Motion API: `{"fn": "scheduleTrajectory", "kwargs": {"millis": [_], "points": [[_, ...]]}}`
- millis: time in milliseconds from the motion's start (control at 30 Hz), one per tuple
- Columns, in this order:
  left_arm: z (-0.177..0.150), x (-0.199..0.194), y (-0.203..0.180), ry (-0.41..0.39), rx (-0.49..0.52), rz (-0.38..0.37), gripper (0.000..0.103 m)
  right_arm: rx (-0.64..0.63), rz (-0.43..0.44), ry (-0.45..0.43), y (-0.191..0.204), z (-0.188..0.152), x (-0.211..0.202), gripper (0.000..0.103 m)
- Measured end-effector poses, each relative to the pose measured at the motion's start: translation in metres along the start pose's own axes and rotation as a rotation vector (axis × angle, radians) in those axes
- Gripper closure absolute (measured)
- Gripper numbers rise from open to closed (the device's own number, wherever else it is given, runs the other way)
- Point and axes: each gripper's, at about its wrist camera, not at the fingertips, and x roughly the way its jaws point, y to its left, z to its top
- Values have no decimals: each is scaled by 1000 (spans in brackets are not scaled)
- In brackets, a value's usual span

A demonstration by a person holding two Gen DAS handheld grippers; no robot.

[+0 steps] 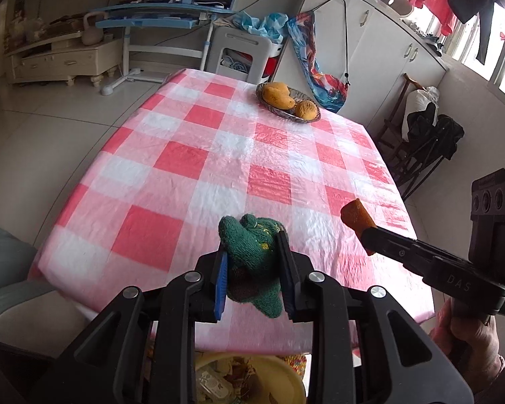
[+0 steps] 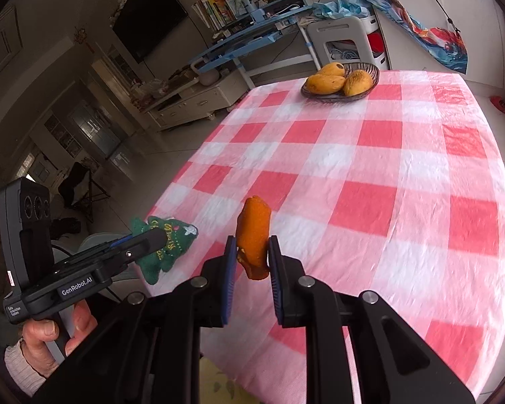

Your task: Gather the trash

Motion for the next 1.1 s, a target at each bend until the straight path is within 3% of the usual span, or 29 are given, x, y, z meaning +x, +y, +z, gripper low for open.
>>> {"fn": "scheduleTrajectory", "kwargs": {"millis": [200,500,533,567,700,767,833,933,1100], "points": [[-52,-38,10,39,16,18,78,2,51,58,32,-59,-8,84],[-123,-54,3,154,87,70,78,-29,-63,176,65,-120,-8,80],[-130,-52,2,180,102,70,77,-13,-84,171,65,-122,-10,70],[-136,-51,1,204,114,67,77,5,-107,154,62,-124,-13,53],[-146,-54,0,218,146,82,75,43,-158,48,59,-124,-29,41],[-143,-61,2,182,140,76,69,41,-172,-24,61,-123,-39,31],[-137,-69,6,126,118,75,44,27,-194,-83,64,-121,-45,25],[-129,-77,10,36,85,115,25,1,-267,-137,68,-118,-45,10],[-123,-82,12,-11,66,150,17,-35,-407,-148,72,-117,-38,9]]}}
